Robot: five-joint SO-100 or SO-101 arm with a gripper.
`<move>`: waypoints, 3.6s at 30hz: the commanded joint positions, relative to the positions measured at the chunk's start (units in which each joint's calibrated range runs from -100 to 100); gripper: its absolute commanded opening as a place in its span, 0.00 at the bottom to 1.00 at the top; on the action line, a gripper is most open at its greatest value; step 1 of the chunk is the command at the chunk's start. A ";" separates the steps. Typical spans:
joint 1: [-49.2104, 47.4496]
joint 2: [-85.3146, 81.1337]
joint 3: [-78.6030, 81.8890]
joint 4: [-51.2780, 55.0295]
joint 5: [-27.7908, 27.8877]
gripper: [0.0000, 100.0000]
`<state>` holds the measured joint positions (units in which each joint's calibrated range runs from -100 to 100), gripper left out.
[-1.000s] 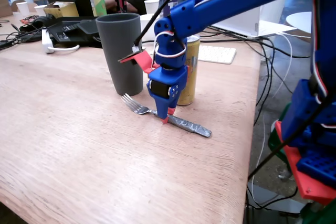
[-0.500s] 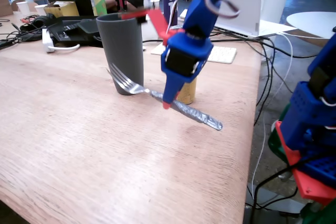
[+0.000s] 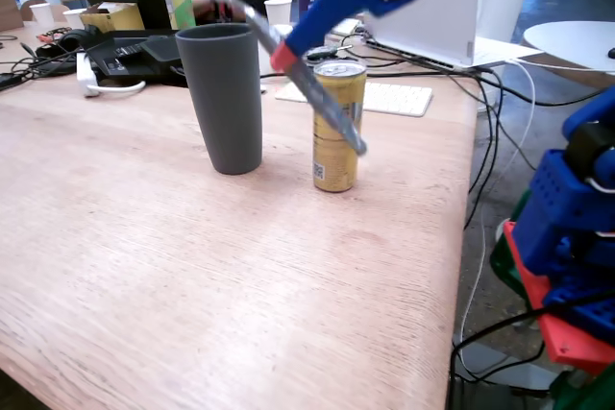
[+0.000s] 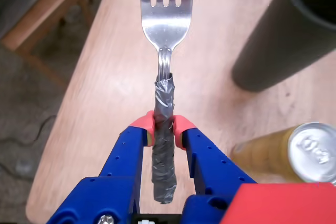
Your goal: Grab the fork and place it in gray glass
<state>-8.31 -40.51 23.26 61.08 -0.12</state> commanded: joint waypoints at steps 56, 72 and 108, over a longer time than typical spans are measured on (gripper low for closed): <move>19.99 51.83 -30.48 -53.44 5.91 0.36; 13.73 26.10 -9.81 -53.36 5.91 0.41; -1.67 -53.23 76.17 -24.79 -2.64 0.00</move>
<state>-10.57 -91.27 99.01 31.76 -1.25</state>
